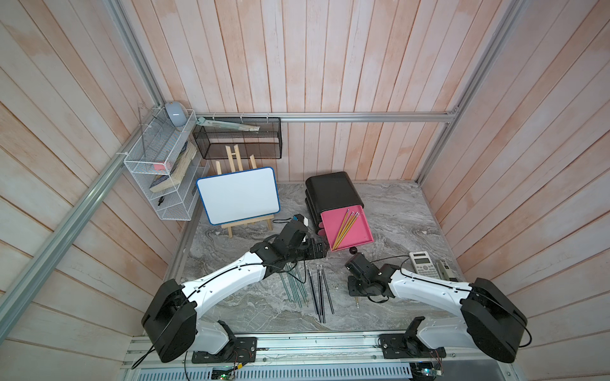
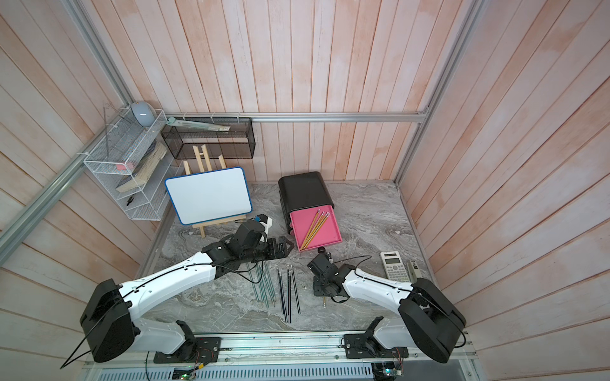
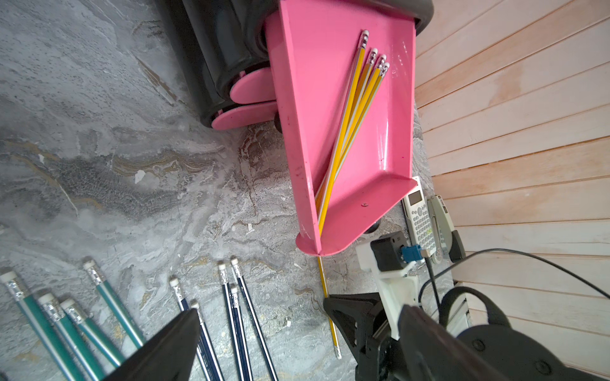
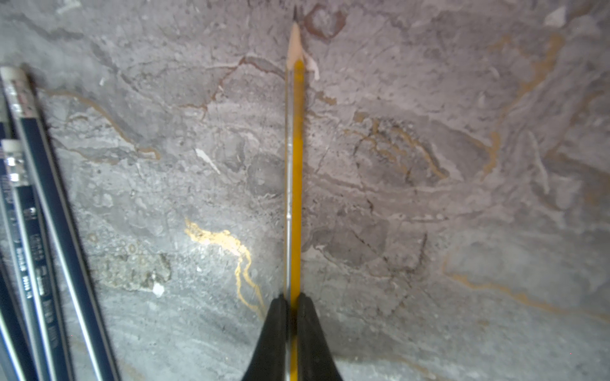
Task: Please place the pencils in the drawer according to their color
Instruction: Pick up the pencil from the center of the board.
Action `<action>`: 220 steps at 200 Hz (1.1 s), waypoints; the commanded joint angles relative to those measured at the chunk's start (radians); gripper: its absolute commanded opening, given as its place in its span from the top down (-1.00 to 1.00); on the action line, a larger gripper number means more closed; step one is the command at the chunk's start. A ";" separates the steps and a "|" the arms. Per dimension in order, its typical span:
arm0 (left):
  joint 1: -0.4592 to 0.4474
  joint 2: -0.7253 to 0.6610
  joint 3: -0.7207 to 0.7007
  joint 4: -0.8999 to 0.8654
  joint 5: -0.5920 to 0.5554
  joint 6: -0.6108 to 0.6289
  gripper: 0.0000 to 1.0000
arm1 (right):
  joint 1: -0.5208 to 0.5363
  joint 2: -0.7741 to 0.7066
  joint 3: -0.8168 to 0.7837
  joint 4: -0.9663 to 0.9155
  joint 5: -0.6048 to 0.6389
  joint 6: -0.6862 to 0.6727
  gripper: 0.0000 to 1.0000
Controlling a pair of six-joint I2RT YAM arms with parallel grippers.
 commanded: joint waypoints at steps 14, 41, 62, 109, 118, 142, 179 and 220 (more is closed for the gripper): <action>-0.004 -0.003 -0.008 0.022 -0.002 -0.005 -0.99 | 0.013 0.046 -0.068 0.008 -0.113 -0.003 1.00; -0.004 -0.001 -0.013 0.026 0.000 -0.009 -0.99 | 0.013 -0.007 -0.070 0.033 -0.169 0.005 1.00; -0.003 0.000 -0.020 0.028 0.002 -0.015 -0.99 | 0.012 -0.070 -0.053 0.038 -0.200 0.017 1.00; 0.015 0.000 -0.052 0.051 0.027 -0.063 -0.99 | 0.013 -0.137 0.004 0.038 -0.272 0.013 1.00; 0.024 -0.003 -0.062 0.059 0.036 -0.076 -0.99 | 0.013 -0.143 0.011 0.045 -0.286 0.013 1.00; 0.046 -0.011 -0.084 0.075 0.057 -0.099 -0.99 | 0.012 -0.140 0.036 0.072 -0.335 0.008 1.00; 0.074 -0.023 -0.101 0.081 0.074 -0.117 -0.99 | 0.024 -0.108 0.086 0.116 -0.399 -0.005 1.00; 0.092 -0.037 -0.102 0.082 0.079 -0.130 -0.99 | 0.054 -0.035 0.171 0.136 -0.452 -0.040 1.00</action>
